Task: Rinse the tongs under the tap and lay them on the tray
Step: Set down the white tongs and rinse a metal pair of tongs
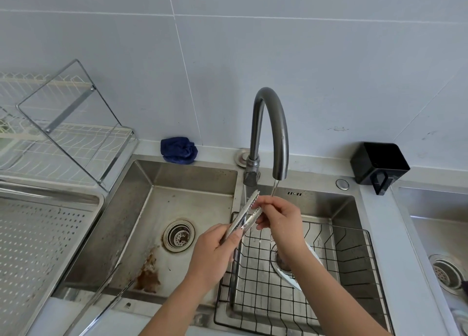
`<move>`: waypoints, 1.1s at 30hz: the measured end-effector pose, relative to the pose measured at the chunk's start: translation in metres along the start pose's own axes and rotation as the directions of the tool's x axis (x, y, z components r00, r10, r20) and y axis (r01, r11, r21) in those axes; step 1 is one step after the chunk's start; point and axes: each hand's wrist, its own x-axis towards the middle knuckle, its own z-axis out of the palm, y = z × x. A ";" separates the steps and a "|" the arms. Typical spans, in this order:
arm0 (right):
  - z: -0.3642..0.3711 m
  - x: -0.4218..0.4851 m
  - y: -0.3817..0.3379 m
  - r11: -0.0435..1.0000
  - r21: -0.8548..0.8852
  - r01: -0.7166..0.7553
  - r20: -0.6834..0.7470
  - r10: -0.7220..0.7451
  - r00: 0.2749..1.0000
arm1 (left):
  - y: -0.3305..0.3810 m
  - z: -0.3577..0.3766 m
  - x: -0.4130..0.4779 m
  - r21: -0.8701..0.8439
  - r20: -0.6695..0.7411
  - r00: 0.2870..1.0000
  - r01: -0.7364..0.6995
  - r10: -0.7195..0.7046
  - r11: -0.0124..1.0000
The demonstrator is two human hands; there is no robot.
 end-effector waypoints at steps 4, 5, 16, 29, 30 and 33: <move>-0.001 -0.002 0.003 0.997 0.075 -0.025 -0.083 0.031 0.996 | 0.004 0.001 0.001 0.020 0.009 0.999 -0.031 0.031 0.999; -0.001 -0.001 0.003 0.996 0.078 -0.044 -0.093 0.052 0.994 | 0.005 0.002 0.002 0.032 0.007 0.999 -0.038 0.038 0.999; 0.000 0.001 -0.003 0.992 0.039 -0.119 -0.013 0.120 0.993 | -0.005 -0.003 0.004 0.311 -0.012 0.979 -0.188 0.202 0.932; 0.001 0.005 -0.003 0.987 -0.087 -0.132 -0.030 0.129 0.991 | -0.006 -0.011 0.008 0.350 -0.013 0.980 -0.181 0.198 0.919; -0.001 0.005 -0.003 0.987 -0.083 -0.138 -0.016 0.137 0.990 | -0.006 -0.012 0.008 0.309 -0.017 0.984 -0.166 0.180 0.937; -0.004 0.005 -0.005 0.977 0.072 -0.200 0.092 0.193 0.977 | -0.008 -0.013 0.008 0.224 -0.038 0.993 -0.104 0.115 0.969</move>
